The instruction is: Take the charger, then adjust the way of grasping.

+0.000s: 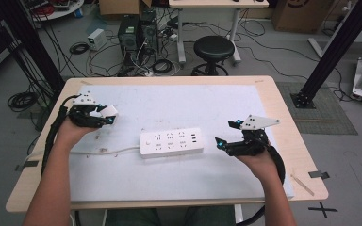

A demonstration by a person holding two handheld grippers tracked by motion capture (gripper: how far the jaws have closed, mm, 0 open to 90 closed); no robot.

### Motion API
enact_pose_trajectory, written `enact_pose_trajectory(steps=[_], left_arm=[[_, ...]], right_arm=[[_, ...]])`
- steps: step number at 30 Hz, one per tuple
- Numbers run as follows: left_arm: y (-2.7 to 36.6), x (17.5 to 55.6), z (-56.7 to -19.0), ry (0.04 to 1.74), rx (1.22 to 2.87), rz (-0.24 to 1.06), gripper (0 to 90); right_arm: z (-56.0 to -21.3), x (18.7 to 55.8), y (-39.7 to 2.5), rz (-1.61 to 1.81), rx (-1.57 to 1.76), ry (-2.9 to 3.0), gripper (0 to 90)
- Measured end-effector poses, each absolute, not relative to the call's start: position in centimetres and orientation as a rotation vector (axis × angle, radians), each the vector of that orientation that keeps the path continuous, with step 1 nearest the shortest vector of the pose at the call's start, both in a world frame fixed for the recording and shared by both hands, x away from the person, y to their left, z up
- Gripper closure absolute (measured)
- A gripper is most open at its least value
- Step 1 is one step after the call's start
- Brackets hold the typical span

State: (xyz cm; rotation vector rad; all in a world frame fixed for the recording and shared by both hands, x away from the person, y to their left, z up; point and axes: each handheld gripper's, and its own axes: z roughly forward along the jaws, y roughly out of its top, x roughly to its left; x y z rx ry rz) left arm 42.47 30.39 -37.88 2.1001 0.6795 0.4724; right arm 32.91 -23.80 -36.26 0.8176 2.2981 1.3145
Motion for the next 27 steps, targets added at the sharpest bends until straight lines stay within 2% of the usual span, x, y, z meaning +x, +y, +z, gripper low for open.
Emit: enact_pose_trajectory(steps=[5,12,27], left_arm=[[29.1,39.2,-36.0,0.606,2.073,0.476,42.4],[27.7,36.4,-36.1,0.528,2.070,0.458,42.4],[25.1,34.3,-36.4,0.394,2.102,0.462,42.4]], right_arm=[[-35.8,32.6,-23.7,1.312,0.788,2.316,19.9],[-35.5,32.2,-23.3,1.320,0.770,2.318,19.9],[-35.0,31.6,-22.2,1.325,0.749,2.347,19.9]])
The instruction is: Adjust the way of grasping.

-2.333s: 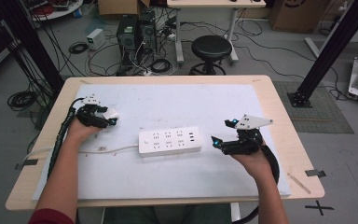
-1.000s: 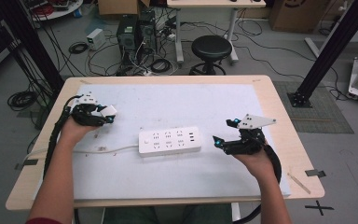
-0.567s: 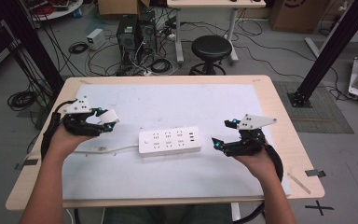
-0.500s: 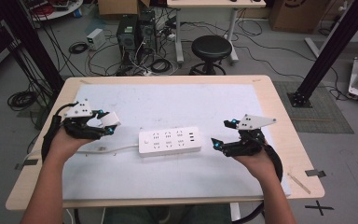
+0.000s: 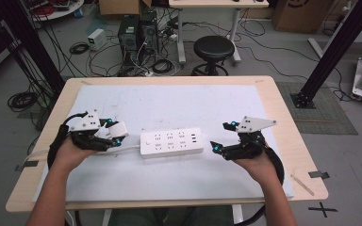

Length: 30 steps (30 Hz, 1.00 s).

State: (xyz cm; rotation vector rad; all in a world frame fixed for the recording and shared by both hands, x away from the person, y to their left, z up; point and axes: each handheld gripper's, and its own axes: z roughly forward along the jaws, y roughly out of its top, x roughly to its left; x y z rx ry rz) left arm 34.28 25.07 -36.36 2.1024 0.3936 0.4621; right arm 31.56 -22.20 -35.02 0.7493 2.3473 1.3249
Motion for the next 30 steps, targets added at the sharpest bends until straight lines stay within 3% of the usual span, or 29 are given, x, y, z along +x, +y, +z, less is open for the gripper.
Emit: enact_pose_trajectory(steps=[14,30], left_arm=[[18.1,30.7,-37.0,0.033,2.079,0.459,42.4],[13.8,28.8,-38.5,-0.143,2.026,0.569,42.4]], right_arm=[[-36.6,31.1,-18.4,1.419,0.760,2.504,19.9],[-38.5,31.5,-16.3,1.732,0.923,2.596,19.9]])
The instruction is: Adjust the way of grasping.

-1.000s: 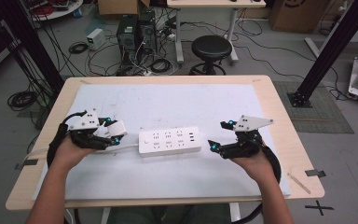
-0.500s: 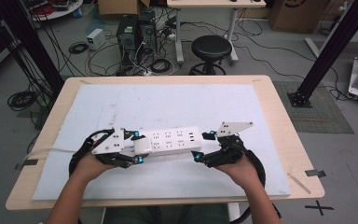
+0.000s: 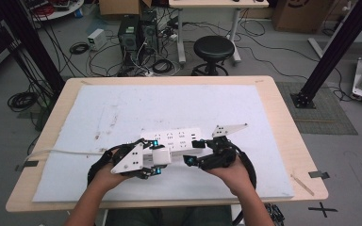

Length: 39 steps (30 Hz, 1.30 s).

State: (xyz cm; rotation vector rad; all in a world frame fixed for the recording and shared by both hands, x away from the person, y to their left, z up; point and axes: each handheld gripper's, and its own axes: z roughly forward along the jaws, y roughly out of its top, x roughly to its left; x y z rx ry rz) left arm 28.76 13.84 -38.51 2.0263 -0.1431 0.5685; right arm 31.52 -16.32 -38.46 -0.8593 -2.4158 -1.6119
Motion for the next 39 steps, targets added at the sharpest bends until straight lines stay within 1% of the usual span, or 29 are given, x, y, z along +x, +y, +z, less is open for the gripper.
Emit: enact_pose_trajectory(steps=[13,23,30,39], left_arm=[[12.6,27.7,-38.8,-0.224,2.022,0.718,42.4],[11.4,27.4,-39.1,-0.266,2.007,0.732,42.4],[11.0,27.4,-39.1,-0.269,1.996,0.728,42.4],[10.5,27.4,-39.3,-0.288,1.998,0.729,42.4]], right_arm=[[-39.8,31.7,-14.5,-1.581,-0.816,-2.260,19.9],[-40.5,32.0,-13.1,-1.572,-0.788,-2.205,20.4],[-40.6,32.2,-13.3,-1.608,-0.757,-2.160,37.6],[-40.7,32.2,-13.1,-1.599,-0.729,-2.164,52.2]])
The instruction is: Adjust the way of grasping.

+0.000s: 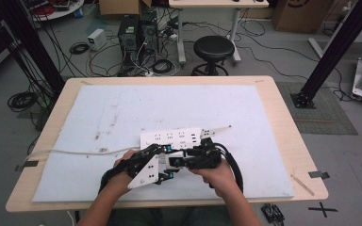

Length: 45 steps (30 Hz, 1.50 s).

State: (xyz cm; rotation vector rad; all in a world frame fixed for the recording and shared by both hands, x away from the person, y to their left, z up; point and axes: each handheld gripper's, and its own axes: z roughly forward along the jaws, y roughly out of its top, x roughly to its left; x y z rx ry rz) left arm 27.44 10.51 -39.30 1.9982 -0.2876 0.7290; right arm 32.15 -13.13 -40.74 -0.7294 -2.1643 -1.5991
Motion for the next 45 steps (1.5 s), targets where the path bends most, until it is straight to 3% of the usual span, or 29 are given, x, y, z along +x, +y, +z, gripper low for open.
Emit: enact_pose_trajectory(steps=[8,13,19,29,40,45], left_arm=[[10.4,27.4,-39.4,-0.306,2.004,0.762,42.4],[10.3,27.9,-39.7,-0.253,2.027,0.718,41.3],[11.0,28.4,-39.7,-0.154,2.048,0.692,30.6],[13.8,28.5,-39.1,-0.049,2.067,0.743,30.3],[20.0,30.2,-36.2,0.233,2.119,0.817,26.7],[22.1,30.8,-35.5,0.286,2.117,0.838,26.6]], right_arm=[[-40.9,32.4,-13.1,-1.598,-0.721,-2.141,58.2],[-41.0,32.5,-13.1,-1.585,-0.735,-2.141,61.0],[-40.7,32.5,-13.4,-1.593,-0.751,-2.177,62.9],[-40.0,32.8,-15.1,-1.645,-0.799,-2.189,63.4],[-38.0,33.1,-16.2,-1.748,-0.816,-2.270,63.3],[-37.6,33.2,-16.4,-1.774,-0.821,-2.290,63.3]])
